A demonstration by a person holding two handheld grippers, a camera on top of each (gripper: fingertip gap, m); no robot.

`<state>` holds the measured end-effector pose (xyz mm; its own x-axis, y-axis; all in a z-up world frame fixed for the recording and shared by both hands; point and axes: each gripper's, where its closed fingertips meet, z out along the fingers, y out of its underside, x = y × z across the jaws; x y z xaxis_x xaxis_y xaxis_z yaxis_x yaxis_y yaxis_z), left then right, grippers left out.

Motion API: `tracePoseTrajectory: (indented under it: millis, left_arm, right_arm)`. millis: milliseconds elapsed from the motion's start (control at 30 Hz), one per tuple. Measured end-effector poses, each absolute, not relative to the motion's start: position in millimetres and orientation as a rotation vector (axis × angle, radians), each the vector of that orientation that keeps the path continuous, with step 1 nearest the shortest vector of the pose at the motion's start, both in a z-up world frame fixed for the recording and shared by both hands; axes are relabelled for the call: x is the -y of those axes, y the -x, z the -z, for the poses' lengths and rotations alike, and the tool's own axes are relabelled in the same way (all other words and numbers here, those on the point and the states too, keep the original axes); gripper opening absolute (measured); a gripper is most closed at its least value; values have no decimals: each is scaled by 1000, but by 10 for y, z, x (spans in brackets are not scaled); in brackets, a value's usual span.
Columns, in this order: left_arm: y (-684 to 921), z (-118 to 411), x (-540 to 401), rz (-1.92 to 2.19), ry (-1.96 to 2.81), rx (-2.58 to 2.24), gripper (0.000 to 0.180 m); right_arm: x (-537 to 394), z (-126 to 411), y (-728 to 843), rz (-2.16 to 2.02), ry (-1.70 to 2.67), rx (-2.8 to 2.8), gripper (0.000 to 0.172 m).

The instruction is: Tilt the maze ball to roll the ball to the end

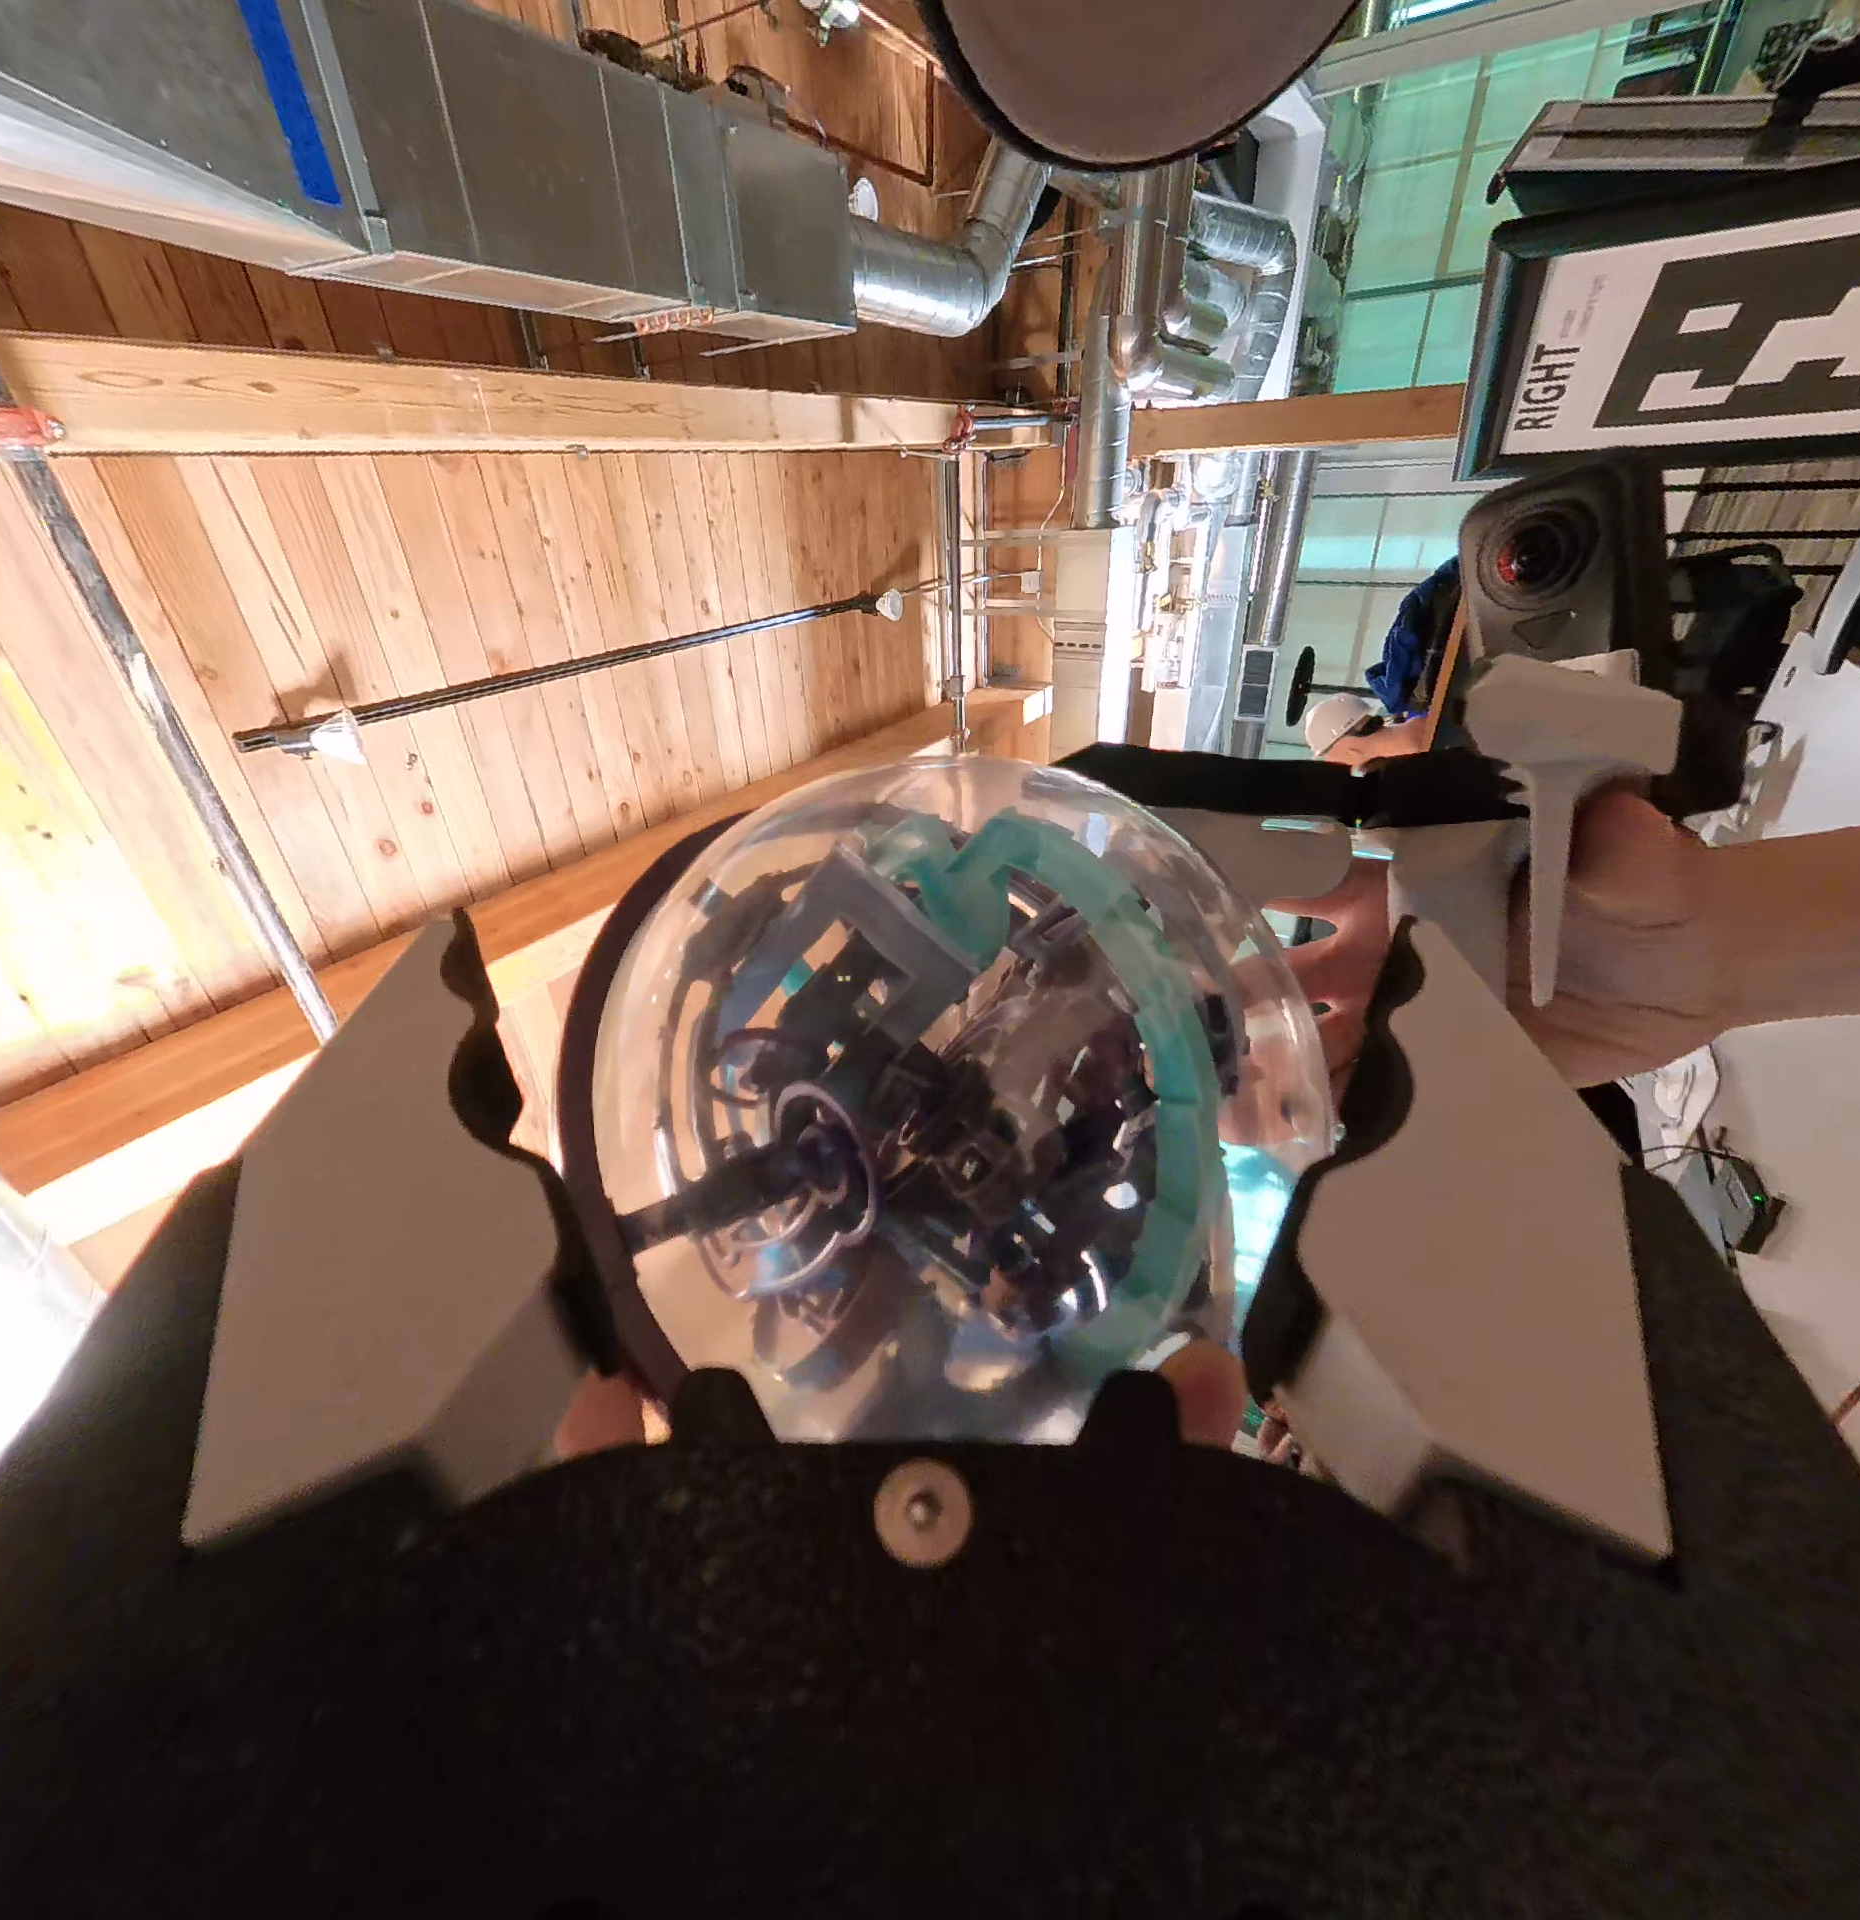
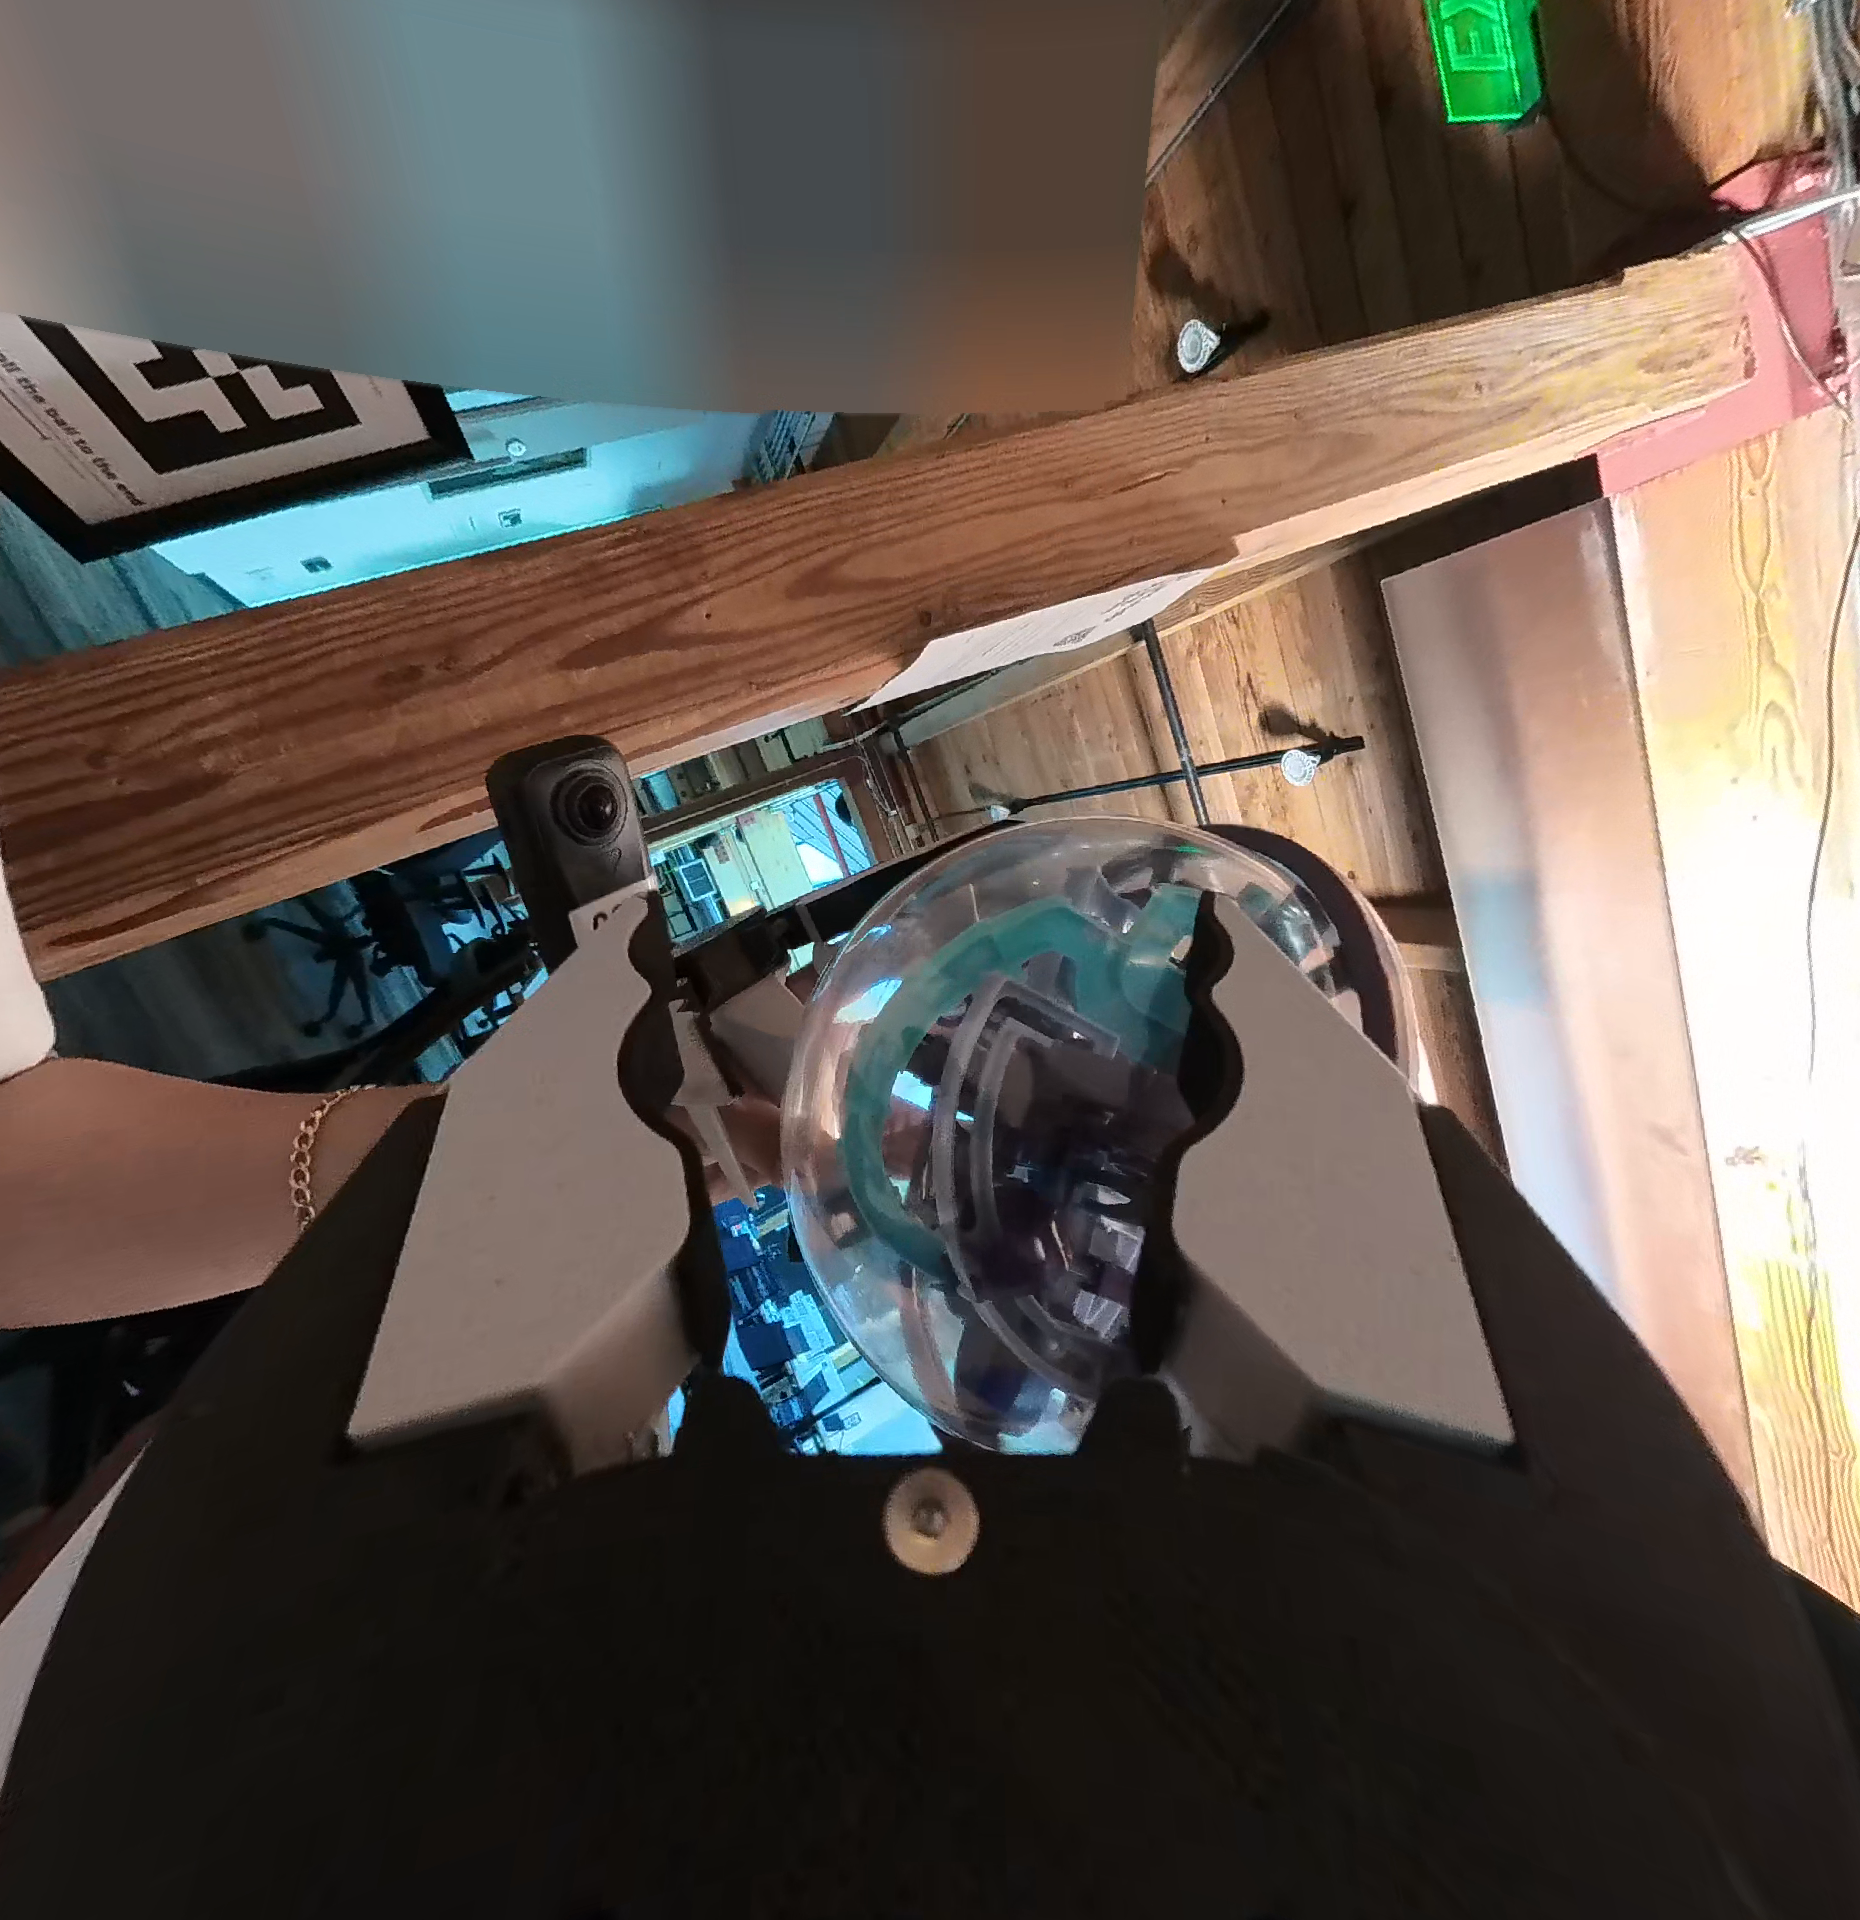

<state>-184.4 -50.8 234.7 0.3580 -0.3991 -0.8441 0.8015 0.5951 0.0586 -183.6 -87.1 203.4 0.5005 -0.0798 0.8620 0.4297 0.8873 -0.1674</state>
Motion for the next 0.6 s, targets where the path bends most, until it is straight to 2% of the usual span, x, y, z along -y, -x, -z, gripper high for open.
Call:
tracePoseTrajectory:
  millis: [600]
  left_arm:
    - [1487, -2373, 362, 793, -260, -1088, 156]
  right_arm:
    - [727, -1944, 1614, 193, 425, 881, 97]
